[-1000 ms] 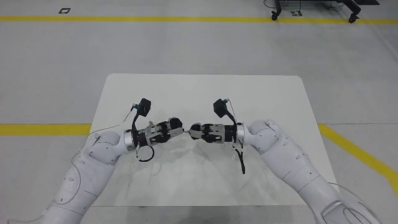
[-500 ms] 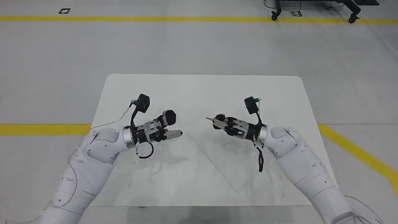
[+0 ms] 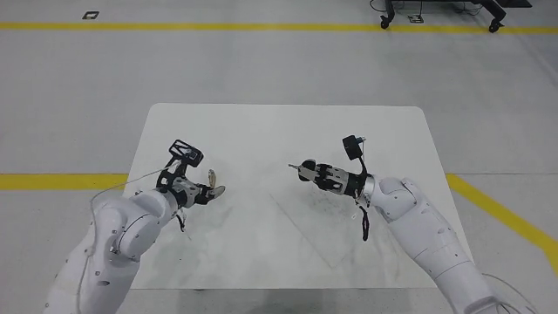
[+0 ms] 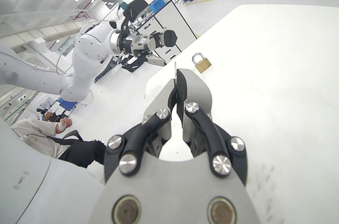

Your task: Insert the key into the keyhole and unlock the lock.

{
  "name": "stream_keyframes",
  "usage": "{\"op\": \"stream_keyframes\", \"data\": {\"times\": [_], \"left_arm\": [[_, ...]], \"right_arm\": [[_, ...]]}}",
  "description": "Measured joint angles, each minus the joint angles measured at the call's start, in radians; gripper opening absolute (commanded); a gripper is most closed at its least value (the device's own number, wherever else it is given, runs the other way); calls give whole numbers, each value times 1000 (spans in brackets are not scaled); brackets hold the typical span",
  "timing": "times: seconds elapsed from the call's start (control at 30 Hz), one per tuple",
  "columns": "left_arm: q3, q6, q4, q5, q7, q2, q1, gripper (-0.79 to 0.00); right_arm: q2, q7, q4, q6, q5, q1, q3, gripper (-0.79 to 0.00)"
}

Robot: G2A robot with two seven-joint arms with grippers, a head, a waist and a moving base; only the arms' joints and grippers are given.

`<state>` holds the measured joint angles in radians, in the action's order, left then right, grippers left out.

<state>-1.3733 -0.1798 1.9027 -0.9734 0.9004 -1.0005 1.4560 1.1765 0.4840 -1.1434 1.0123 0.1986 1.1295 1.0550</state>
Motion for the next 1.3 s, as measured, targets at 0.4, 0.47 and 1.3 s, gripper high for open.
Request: {"op": "stream_keyframes", "data": {"times": [0.4, 0.47, 1.3], "left_arm": [[157, 49, -203, -49, -11, -30, -161, -397], [168, 51, -210, -52, -10, -33, -172, -428], [193, 141, -182, -173, 76, -44, -178, -785]], "right_arm": [[0, 0, 0, 0, 0, 0, 0, -785], [0, 0, 0, 0, 0, 0, 0, -785], [0, 0, 0, 0, 0, 0, 0, -785]]}}
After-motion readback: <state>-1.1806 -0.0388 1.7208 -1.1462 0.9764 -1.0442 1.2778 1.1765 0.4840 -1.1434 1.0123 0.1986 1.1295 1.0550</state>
